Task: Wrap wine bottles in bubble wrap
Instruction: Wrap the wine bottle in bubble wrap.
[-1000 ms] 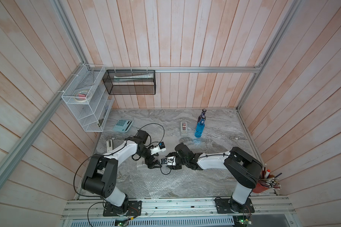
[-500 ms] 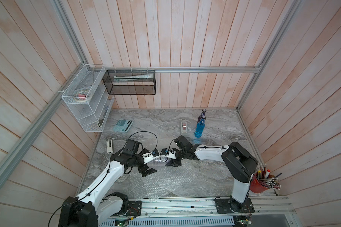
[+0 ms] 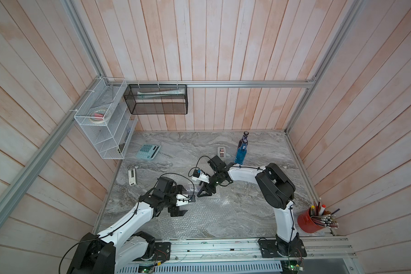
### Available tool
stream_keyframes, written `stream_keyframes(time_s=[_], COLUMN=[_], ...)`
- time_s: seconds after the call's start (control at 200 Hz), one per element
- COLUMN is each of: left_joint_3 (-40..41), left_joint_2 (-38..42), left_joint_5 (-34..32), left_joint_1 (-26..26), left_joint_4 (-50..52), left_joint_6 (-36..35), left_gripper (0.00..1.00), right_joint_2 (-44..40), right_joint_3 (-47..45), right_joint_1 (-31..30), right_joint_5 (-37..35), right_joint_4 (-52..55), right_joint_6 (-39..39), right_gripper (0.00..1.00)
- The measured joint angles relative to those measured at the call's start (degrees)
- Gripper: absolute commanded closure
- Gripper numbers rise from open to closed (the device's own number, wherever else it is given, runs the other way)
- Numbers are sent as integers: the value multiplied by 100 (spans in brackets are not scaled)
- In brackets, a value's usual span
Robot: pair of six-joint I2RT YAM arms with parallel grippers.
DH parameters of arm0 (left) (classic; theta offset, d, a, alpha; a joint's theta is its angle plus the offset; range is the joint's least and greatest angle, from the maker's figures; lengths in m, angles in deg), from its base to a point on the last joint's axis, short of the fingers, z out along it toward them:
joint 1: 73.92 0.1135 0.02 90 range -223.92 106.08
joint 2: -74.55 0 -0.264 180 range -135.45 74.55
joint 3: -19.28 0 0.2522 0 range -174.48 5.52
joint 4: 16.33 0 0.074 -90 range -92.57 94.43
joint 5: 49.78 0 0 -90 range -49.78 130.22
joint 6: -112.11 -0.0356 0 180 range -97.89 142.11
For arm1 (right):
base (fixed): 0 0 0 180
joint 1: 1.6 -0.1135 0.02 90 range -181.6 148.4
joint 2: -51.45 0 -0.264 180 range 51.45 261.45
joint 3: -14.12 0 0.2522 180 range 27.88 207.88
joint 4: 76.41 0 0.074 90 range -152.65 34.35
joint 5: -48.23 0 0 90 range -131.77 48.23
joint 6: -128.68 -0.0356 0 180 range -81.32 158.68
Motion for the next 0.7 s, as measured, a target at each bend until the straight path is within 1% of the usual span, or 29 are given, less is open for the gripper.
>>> stream_keyframes(time_s=[0.12,0.225,0.355,0.41,0.495,0.7], left_joint_3=[0,-2,-61,-116,-181,-271], left_joint_2=[-107,-393,-750,-890,-1043,-1255], left_joint_5=[-83,-179,-295,-402,-597,-920], left_joint_1=[-72,-103,-114,-138,-170,-216], left_joint_4=[-393,-638,-929,-1019,-1134,-1178], left_joint_6=[-153,-280,-389,-411,-476,-629], left_gripper=[1,5,13,18,22,25], right_joint_2=[17,31,90,98,109,184], right_joint_3=[22,57,153,170,227,402], right_joint_1=[-2,-4,-2,-2,-4,-4], right_joint_5=[79,114,153,162,166,199], right_joint_4=[94,188,328,363,487,809], right_joint_6=[46,66,74,79,127,229], right_gripper=[60,60,60,60,60,60])
